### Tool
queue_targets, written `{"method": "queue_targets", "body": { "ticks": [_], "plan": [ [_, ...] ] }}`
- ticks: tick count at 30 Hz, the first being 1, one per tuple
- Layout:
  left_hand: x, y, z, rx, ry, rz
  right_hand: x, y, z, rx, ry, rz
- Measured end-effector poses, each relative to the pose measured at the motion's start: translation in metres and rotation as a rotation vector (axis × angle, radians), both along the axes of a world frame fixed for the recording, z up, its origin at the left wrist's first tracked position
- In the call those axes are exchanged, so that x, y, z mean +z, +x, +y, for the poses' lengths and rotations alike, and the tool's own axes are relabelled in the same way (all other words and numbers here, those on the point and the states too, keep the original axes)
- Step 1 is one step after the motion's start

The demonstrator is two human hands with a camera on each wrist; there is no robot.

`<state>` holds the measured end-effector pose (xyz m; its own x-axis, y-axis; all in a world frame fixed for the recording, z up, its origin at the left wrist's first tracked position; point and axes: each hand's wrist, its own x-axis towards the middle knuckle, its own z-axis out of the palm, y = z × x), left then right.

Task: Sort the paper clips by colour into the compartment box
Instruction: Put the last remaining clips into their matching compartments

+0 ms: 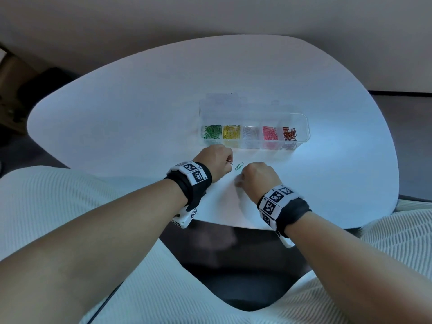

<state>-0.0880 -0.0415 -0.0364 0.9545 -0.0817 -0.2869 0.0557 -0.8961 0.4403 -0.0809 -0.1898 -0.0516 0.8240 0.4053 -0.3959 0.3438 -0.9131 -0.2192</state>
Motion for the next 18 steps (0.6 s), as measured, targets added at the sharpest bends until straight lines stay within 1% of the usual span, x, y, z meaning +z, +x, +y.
{"method": "queue_targets", "body": {
  "ticks": [4,6,12,15,18],
  "plan": [
    [0.002,-0.001,-0.001,0.010,-0.003,0.018,0.005,-0.001,0.003,0.075,-0.066,0.002],
    [0.002,-0.003,-0.001,0.015,0.000,0.021,0.005,0.001,0.006,0.070,-0.073,0.015],
    [0.005,-0.001,0.003,0.072,-0.026,0.015,0.008,0.010,0.003,-0.048,0.020,0.081],
    [0.009,0.002,0.005,0.117,-0.069,-0.012,0.006,0.012,-0.001,-0.077,-0.003,0.080],
    [0.012,0.004,0.006,0.143,-0.101,-0.027,0.005,0.014,0.000,-0.147,0.004,0.112]
  ]
}}
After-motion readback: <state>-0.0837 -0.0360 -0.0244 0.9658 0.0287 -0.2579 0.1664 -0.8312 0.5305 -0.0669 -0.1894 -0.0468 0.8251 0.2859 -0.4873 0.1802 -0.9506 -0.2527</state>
